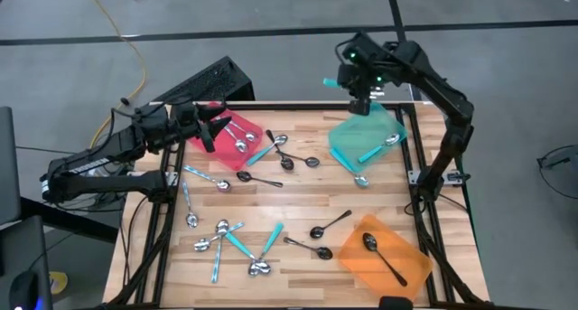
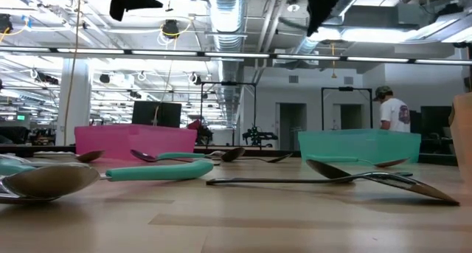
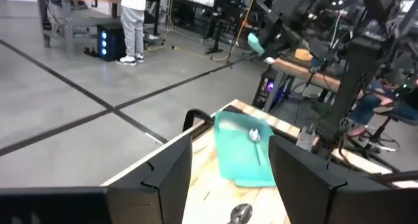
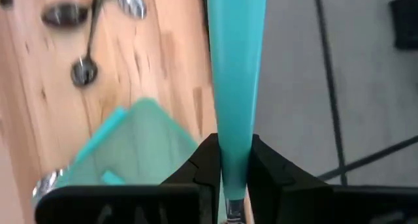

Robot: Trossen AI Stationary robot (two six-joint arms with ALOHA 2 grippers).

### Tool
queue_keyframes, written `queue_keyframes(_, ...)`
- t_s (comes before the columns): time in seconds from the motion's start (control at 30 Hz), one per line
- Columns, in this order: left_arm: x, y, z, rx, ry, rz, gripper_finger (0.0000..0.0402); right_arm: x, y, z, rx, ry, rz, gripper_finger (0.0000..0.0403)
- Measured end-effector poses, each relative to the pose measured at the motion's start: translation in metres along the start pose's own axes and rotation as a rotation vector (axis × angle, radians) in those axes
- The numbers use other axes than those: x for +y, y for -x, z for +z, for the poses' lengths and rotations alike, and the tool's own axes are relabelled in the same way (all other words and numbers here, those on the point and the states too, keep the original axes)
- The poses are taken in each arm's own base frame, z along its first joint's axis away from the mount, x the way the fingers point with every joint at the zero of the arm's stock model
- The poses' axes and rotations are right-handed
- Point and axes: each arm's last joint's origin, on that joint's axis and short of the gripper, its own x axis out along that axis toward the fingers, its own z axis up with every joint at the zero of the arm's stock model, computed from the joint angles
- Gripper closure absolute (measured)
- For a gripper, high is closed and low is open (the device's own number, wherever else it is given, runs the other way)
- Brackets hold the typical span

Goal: Sort silverware by color (type)
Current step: Put the blue spoon into the blue bin

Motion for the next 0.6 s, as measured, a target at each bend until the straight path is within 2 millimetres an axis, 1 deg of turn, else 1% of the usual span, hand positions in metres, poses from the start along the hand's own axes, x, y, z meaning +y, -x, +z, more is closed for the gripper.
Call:
queue_keyframes(0.1, 0.0, 0.0, -0.001, 0.012, -0.002, 0.002, 0.0215, 0.002, -0.015, -0.011, 0.068, -0.009, 0.028, 0.0333)
queue_keyframes(0.23, 0.001, 0.0, -0.004, 0.04, -0.007, 0.01, 0.0215, 0.01, -0.026, -0.031, 0.1, -0.017, 0.014, 0.0333)
queue_keyframes(0.37, 0.001, 0.0, -0.004, 0.042, -0.007, 0.01, 0.0215, 0.029, -0.044, -0.051, 0.154, 0.056, -0.048, 0.0333)
queue_keyframes(0.47, 0.001, 0.0, -0.004, 0.041, -0.007, 0.01, 0.0215, 0.043, -0.062, -0.062, 0.132, 0.055, -0.042, 0.0333)
queue_keyframes(0.6, 0.001, 0.0, -0.004, 0.041, -0.007, 0.01, 0.0215, 0.056, -0.085, -0.078, 0.113, 0.036, -0.036, 0.0333)
